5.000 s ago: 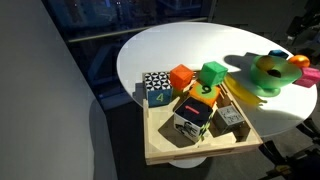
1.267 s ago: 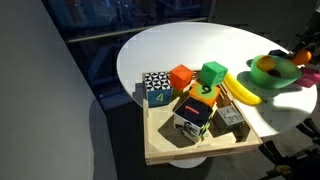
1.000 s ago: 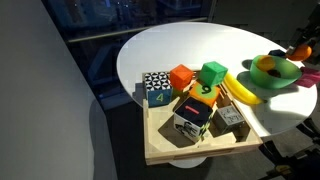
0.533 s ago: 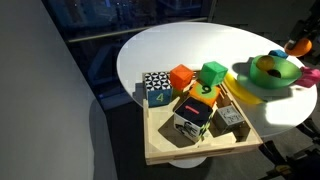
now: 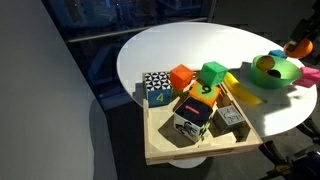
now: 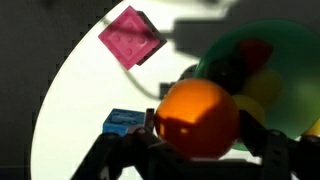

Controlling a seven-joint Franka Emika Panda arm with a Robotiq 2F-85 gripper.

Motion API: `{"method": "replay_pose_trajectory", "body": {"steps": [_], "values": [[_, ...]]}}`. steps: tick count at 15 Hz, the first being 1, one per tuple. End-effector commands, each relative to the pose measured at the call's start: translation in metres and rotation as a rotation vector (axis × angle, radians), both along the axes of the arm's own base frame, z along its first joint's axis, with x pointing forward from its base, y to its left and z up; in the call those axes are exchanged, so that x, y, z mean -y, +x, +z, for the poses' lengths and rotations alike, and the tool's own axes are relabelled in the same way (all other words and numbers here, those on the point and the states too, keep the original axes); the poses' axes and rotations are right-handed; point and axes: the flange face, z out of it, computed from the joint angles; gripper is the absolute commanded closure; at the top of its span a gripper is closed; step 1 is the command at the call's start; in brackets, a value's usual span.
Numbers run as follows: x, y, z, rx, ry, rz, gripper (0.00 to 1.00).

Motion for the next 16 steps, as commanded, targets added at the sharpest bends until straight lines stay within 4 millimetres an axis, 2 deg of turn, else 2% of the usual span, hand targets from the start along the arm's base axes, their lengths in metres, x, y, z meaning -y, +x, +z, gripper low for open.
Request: {"method": "replay_pose_trajectory", "body": {"steps": [1, 5, 6, 7, 9, 16], "values": [[-0.017, -0.014, 0.006, -0.003, 0.041, 0.056, 0.44], [-0.030, -0.016, 0.000, -0.012, 0.058, 0.087, 0.44], [-0.032, -0.016, -0.002, -0.014, 0.056, 0.091, 0.35], [-0.032, -0.016, -0.002, -0.016, 0.054, 0.093, 0.05], [-0.032, -0.016, -0.004, -0.019, 0.051, 0.092, 0.00], [-0.021, -0.011, -0.006, -0.020, 0.036, 0.067, 0.00]]}}
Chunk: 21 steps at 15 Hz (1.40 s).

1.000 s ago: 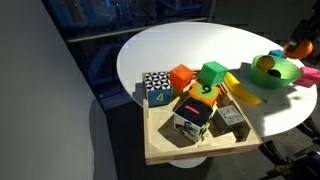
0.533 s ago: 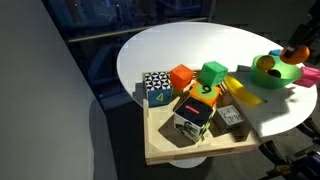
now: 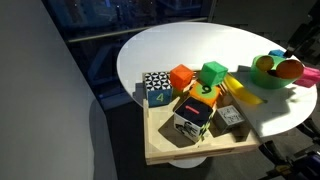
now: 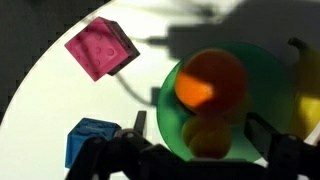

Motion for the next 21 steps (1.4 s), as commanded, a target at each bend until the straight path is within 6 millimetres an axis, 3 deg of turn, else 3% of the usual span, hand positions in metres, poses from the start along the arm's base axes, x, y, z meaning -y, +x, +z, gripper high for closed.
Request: {"method": "replay_pose_trajectory", "body": {"steps": [1, 12, 21], "values": [[0.011, 0.002, 0.003, 0.004, -0.008, -0.011, 0.00], [0.050, 0.014, -0.011, -0.012, -0.062, -0.060, 0.00], [0.050, 0.022, -0.030, -0.007, -0.104, -0.038, 0.00]]}}
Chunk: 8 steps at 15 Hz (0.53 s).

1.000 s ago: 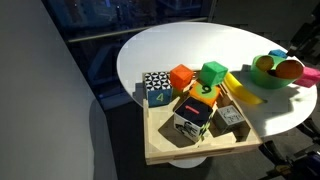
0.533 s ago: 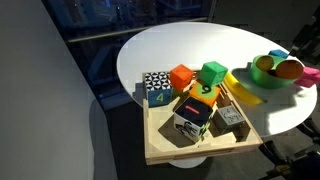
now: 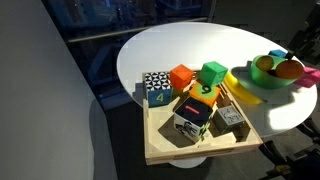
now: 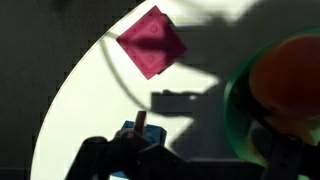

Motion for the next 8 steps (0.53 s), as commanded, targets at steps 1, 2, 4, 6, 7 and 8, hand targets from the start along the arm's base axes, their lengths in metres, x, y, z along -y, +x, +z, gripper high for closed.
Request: {"method": "replay_pose_trajectory", "body": {"steps": [1, 2, 4, 6, 7, 8], "values": [[0.0004, 0.0072, -0.0038, 0.009, -0.030, -0.001, 0.00], [0.0006, 0.0078, -0.0053, 0.009, -0.033, 0.001, 0.00], [0.0016, 0.0095, -0.0081, 0.011, -0.039, -0.002, 0.00], [0.0026, 0.0110, -0.0105, 0.010, -0.045, -0.005, 0.00], [0.0032, 0.0120, -0.0112, 0.010, -0.048, -0.005, 0.00], [0.0037, 0.0132, -0.0117, 0.009, -0.051, -0.007, 0.00]]}}
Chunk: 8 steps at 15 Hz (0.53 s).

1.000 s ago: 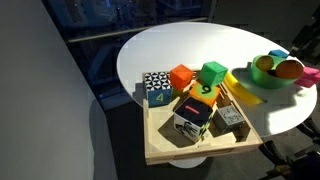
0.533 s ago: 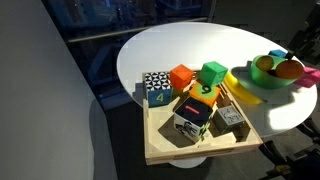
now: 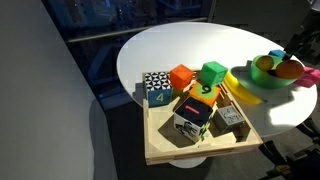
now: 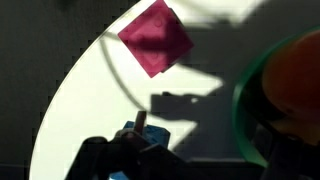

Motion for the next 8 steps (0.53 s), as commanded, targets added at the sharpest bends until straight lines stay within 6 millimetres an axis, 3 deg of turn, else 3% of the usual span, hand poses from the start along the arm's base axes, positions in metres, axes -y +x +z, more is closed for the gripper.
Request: {"method": "replay_pose_trajectory", "body": {"steps": [1, 8], "values": [[0.004, 0.011, 0.001, 0.010, -0.029, -0.019, 0.00], [0.011, 0.021, -0.002, 0.013, -0.041, -0.052, 0.00]]}}
